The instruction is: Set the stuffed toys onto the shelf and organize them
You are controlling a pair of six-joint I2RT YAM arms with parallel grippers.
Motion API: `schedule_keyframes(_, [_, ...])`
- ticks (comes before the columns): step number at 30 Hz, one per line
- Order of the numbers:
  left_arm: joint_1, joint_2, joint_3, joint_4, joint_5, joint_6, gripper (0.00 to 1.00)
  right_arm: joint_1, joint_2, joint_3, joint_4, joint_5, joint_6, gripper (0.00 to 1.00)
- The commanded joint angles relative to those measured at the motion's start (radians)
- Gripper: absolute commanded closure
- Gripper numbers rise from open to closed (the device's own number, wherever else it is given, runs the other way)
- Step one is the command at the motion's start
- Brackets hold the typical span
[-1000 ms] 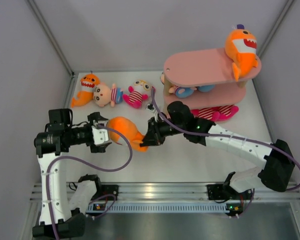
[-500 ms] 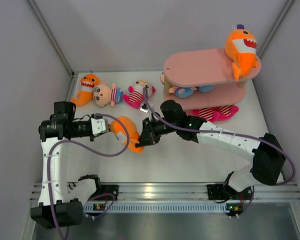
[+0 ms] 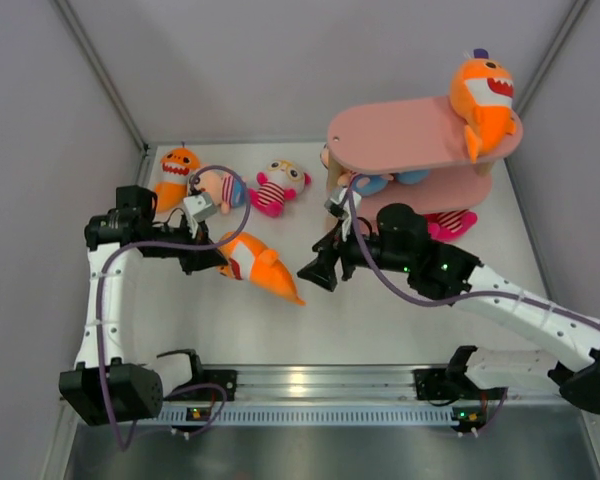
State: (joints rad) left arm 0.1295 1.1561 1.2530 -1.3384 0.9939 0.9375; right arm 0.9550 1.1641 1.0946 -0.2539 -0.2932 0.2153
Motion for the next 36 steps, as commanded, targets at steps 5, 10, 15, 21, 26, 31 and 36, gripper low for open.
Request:
schedule_keyframes(5, [-0.002,-0.009,0.043,-0.100,-0.021,-0.233,1.00,0.013,0.051,-0.081,0.198,0.031,-0.007,0.09])
schedule_keyframes(10, [-0.002,-0.029,0.040,-0.100,-0.043,-0.235,1.00,0.045,0.149,-0.042,0.301,-0.037,0.016,0.09])
schedule_keyframes(15, [-0.002,-0.022,0.049,-0.099,-0.028,-0.236,1.00,0.074,0.215,-0.019,0.297,-0.053,0.048,0.32])
schedule_keyframes(21, [-0.002,-0.003,0.048,-0.099,-0.070,-0.250,1.00,0.076,0.189,-0.036,0.335,-0.118,0.091,0.38])
schedule_keyframes(26, [-0.002,-0.010,0.066,-0.093,-0.069,-0.258,1.00,0.111,0.192,-0.038,0.326,-0.093,0.070,0.34])
schedule_keyframes(31, [-0.002,-0.012,0.082,-0.091,-0.084,-0.263,1.00,0.122,0.227,0.005,0.308,0.002,0.130,1.00])
schedule_keyframes(36, [-0.002,0.005,0.124,-0.091,-0.197,-0.307,0.41,0.120,0.154,0.169,0.136,0.086,0.162,1.00])
